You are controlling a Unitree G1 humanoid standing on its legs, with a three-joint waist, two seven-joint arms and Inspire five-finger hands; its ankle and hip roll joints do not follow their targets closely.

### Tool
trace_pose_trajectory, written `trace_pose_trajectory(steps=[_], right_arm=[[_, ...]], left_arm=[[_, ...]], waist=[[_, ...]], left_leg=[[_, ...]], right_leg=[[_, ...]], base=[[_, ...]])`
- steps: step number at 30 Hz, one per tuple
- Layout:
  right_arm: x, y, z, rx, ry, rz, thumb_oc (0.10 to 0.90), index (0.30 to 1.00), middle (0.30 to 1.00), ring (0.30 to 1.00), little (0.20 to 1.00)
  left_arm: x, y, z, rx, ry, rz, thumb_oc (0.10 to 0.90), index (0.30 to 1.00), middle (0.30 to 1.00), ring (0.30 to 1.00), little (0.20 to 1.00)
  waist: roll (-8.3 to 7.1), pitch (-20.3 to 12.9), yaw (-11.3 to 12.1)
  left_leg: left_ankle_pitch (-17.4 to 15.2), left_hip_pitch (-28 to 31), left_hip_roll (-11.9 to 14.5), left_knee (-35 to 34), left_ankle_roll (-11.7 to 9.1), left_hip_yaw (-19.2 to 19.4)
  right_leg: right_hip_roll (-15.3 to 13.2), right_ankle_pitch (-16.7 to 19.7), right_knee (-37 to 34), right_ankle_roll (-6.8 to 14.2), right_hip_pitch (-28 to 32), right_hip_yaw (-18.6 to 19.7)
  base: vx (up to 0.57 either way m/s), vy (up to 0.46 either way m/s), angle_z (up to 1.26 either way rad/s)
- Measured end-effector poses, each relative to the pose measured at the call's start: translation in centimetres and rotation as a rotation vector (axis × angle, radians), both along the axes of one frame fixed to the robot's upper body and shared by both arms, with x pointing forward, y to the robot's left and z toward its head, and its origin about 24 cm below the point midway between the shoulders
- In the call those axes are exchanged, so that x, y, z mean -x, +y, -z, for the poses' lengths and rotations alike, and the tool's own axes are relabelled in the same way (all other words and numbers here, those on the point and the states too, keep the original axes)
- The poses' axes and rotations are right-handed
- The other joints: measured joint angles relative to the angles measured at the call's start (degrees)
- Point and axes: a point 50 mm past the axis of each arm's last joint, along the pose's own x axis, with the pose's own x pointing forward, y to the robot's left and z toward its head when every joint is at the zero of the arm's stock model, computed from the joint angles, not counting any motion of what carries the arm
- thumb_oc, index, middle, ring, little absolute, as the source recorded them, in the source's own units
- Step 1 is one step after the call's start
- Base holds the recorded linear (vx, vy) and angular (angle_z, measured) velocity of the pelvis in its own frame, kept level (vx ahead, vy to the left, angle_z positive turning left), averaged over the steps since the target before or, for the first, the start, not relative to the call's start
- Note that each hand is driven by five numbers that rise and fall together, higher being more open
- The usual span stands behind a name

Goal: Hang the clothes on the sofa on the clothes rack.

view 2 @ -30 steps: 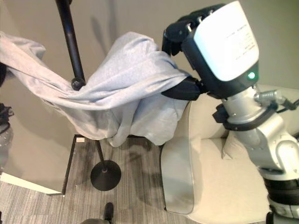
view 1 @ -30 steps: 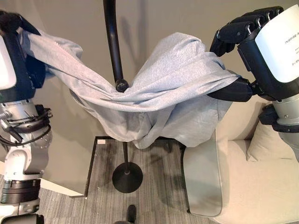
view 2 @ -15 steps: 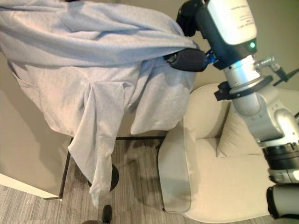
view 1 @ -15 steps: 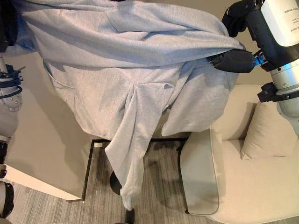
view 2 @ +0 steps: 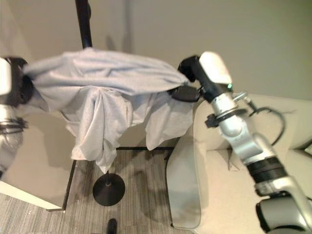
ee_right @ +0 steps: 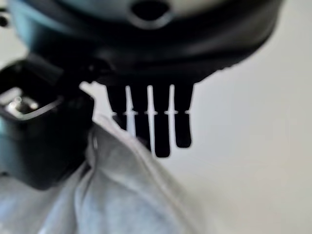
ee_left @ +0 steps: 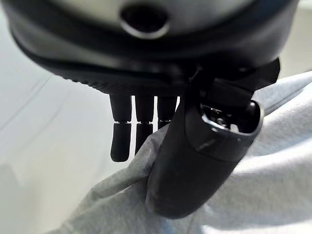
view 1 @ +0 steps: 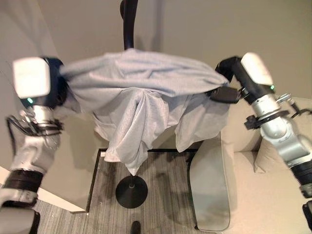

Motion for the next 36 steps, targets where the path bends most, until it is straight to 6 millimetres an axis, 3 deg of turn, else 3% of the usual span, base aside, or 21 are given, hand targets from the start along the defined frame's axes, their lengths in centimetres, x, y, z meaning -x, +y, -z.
trace_pose_trajectory(steps=[1,5,9,10,11,12,13,16,18,21,23,24,27,32,33,36], right_arm=[[0.5,0.5,1.9,-0.099,0.040,-0.012,0.400,0.300,0.300,0.300,0.300],[1.4,3.4,5.6,-0.316,0.143,-0.077,0.400,0.300,0.300,0.300,0.300],[1.7,4.7,7.1,-0.487,0.180,-0.089,0.400,0.300,0.300,0.300,0.300],[1.7,4.8,7.5,-0.500,0.191,-0.085,0.425,0.338,0.338,0.338,0.338],[1.6,5.1,8.1,-0.545,0.209,-0.079,0.524,0.486,0.486,0.486,0.486],[1.6,5.5,9.0,-0.604,0.238,-0.073,0.800,0.900,0.900,0.900,0.900],[1.7,5.9,9.7,-0.638,0.265,-0.069,0.800,0.900,0.900,0.900,0.900],[2.8,8.3,13.9,-0.883,0.450,-0.079,0.800,0.900,0.900,0.900,0.900],[3.9,9.5,15.9,-1.093,0.562,-0.089,0.800,0.900,0.900,0.900,0.900],[5.0,10.2,17.4,-1.174,0.683,-0.135,0.800,0.900,0.900,0.900,0.900],[5.9,9.5,18.5,-1.257,0.735,-0.127,0.800,0.900,0.900,0.900,0.900],[6.1,8.2,18.8,-1.270,0.753,-0.105,0.800,0.900,0.900,0.900,0.900],[5.8,6.8,18.5,-1.291,0.717,-0.083,0.800,0.900,0.900,0.900,0.900],[6.4,3.1,16.6,-1.088,0.681,-0.085,0.800,0.900,0.900,0.900,0.900],[7.1,1.3,15.5,-0.996,0.663,-0.097,0.800,0.900,0.900,0.900,0.900],[7.4,-0.9,14.7,-0.983,0.622,-0.072,0.800,0.900,0.900,0.900,0.900]], left_arm=[[0.6,-0.6,2.2,0.078,0.027,0.000,0.400,0.300,0.300,0.300,0.300],[1.5,-2.6,6.5,0.192,0.122,0.028,0.400,0.300,0.300,0.300,0.300],[1.5,-4.0,7.7,0.327,0.108,0.037,0.400,0.300,0.300,0.300,0.300],[1.4,-4.3,8.0,0.366,0.104,0.042,0.400,0.300,0.300,0.300,0.300],[1.4,-4.8,8.3,0.426,0.094,0.042,0.726,0.789,0.789,0.789,0.789],[1.4,-5.7,8.8,0.534,0.081,0.053,0.800,0.900,0.900,0.900,0.900],[1.4,-6.5,9.3,0.613,0.075,0.062,0.800,0.900,0.900,0.900,0.900],[2.6,-10.4,12.4,1.228,0.070,0.158,0.800,0.900,0.900,0.900,0.900],[3.9,-11.7,14.1,1.596,0.073,0.187,0.800,0.900,0.900,0.900,0.900],[5.4,-11.8,16.3,1.790,0.139,0.174,0.800,0.900,0.900,0.900,0.900],[7.2,-10.8,17.5,1.824,0.169,0.145,0.800,0.900,0.900,0.900,0.900],[8.1,-9.5,18.5,1.828,0.182,0.080,0.800,0.900,0.900,0.900,0.900],[8.5,-7.7,18.5,1.820,0.144,0.028,0.800,0.900,0.900,0.900,0.900],[9.3,-5.9,18.4,1.834,0.056,-0.007,0.800,0.900,0.900,0.900,0.900],[10.1,-5.3,18.6,1.830,0.039,-0.012,0.800,0.900,0.900,0.900,0.900],[12.1,-4.4,20.3,1.818,0.070,-0.094,0.800,0.900,0.900,0.900,0.900]], waist=[[0.04,0.0,0.2],[0.09,0.0,0.3],[0.51,0.0,0.9],[0.69,0.0,1.0],[0.86,-0.1,1.1],[1.11,-0.2,1.3],[1.29,-0.2,1.5],[1.97,-0.1,1.4],[2.35,0.0,1.4],[2.78,0.3,1.4],[2.85,0.3,1.5],[3.07,0.5,1.5],[3.20,0.6,1.6],[3.32,0.7,1.4],[3.33,0.7,1.4],[3.20,0.7,1.1]], left_leg=[[0.0,-0.1,0.1,-0.2,-0.1,0.0],[0.2,-0.4,0.0,-0.6,-0.2,0.1],[0.3,-0.3,0.2,-0.7,-0.4,0.1],[0.4,-0.3,0.2,-0.7,-0.4,0.1],[0.4,-0.3,0.2,-0.7,-0.4,0.1],[0.4,-0.2,0.2,-0.7,-0.4,0.1],[0.4,-0.2,0.2,-0.7,-0.4,0.1],[0.5,-0.3,0.2,-0.6,-0.3,-0.3],[0.5,-0.4,0.1,-0.6,-0.3,-0.5],[0.8,-0.8,0.1,-0.7,-0.5,-0.7],[0.8,-0.5,0.1,-0.7,-0.5,-0.7],[0.8,-0.7,0.1,-0.7,-0.6,-0.8],[0.8,-0.6,0.3,-0.7,-0.6,-0.9],[0.9,-0.1,0.2,-0.7,-0.7,-0.9],[0.9,-0.1,0.2,-0.8,-0.7,-0.7],[0.7,0.3,0.5,-0.8,-0.9,-0.1]], right_leg=[[0.0,0.0,0.2,0.0,-0.3,0.0],[-0.1,-0.4,-0.2,-0.6,-0.7,0.0],[0.0,-0.4,-0.2,-0.7,-0.6,0.0],[0.1,-0.4,-0.2,-0.7,-0.6,0.0],[0.1,-0.5,-0.1,-0.7,-0.6,0.0],[0.1,-0.5,-0.1,-0.7,-0.6,0.0],[0.1,-0.5,-0.1,-0.7,-0.6,0.0],[0.1,-0.5,0.2,-0.7,-0.6,-0.8],[0.2,-0.5,0.0,-0.7,-0.5,-1.3],[0.3,-0.5,-0.4,-0.7,-0.6,-1.4],[0.3,-0.5,-0.5,-0.7,-0.2,-1.4],[0.4,-0.5,-0.8,-0.7,-0.2,-1.4],[0.7,-0.5,-0.8,-0.7,0.0,-1.4],[0.4,-0.5,-0.8,-0.7,0.4,-1.4],[0.3,-0.5,-0.8,-0.7,0.4,-1.4],[0.4,-0.5,-0.8,-0.7,0.4,-1.3]], base=[[0.04,0.001,-0.01],[0.01,0.000,-0.01],[0.00,0.000,0.00],[0.00,0.000,0.00],[0.00,0.000,0.00],[0.00,0.000,0.00],[-0.03,-0.020,0.02],[-0.04,-0.013,0.05],[-0.01,-0.005,0.07],[-0.01,-0.010,0.04],[0.00,-0.002,0.02],[0.00,0.000,0.05],[-0.01,-0.028,0.04],[-0.02,-0.024,-0.02],[-0.02,-0.023,-0.08],[-0.03,-0.021,-0.12]])
